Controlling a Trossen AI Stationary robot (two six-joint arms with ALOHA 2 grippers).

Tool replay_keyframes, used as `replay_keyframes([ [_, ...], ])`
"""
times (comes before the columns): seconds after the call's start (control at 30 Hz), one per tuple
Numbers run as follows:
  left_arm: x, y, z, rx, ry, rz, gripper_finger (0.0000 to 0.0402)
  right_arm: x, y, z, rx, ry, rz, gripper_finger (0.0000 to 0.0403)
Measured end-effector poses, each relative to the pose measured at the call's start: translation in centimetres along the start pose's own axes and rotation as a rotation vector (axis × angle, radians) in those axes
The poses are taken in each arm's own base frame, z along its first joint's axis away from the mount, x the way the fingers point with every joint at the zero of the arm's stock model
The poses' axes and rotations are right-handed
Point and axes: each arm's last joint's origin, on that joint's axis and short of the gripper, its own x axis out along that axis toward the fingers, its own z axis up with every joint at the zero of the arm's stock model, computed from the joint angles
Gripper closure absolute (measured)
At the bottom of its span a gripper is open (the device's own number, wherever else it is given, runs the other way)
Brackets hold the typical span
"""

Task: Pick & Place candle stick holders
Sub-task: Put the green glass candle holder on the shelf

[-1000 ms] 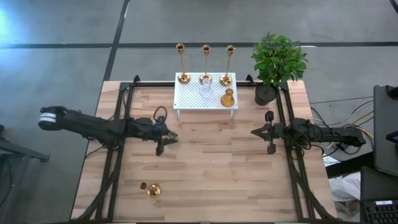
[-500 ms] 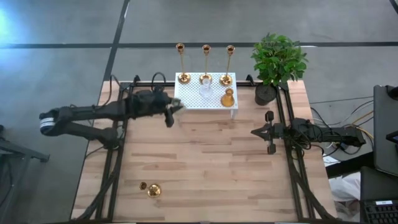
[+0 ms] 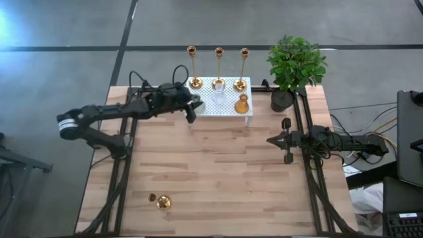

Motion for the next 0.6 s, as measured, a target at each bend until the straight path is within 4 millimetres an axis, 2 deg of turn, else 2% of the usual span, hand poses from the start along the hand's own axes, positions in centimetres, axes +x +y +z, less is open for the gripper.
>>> replay_keyframes([
  [0.23,0.8,0.8,-0.5,-0.008,0.026,0.016,0.0269,0.0,0.0,0.0,0.000,0.000,0.000,0.0394],
  [0.6,0.9,1.5,-0.9,-0.022,0.034,0.045,0.0269,0.0,0.0,0.0,0.000,0.000,0.000,0.0394],
])
